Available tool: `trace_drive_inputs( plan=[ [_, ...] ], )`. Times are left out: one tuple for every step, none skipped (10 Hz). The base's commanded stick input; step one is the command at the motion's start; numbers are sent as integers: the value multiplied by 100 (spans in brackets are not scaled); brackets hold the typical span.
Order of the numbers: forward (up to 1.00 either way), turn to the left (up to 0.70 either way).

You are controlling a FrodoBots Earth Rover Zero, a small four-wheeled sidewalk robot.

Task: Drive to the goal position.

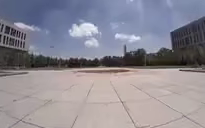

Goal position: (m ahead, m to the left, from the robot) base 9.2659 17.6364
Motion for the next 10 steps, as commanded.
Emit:
trace_drive_inputs(
  plan=[
    [50, 0],
    [50, 0],
    [50, 0],
    [50, 0],
    [50, 0],
    [50, 0],
    [50, 0],
    [50, 0],
    [50, 0],
    [50, 0]
  ],
)
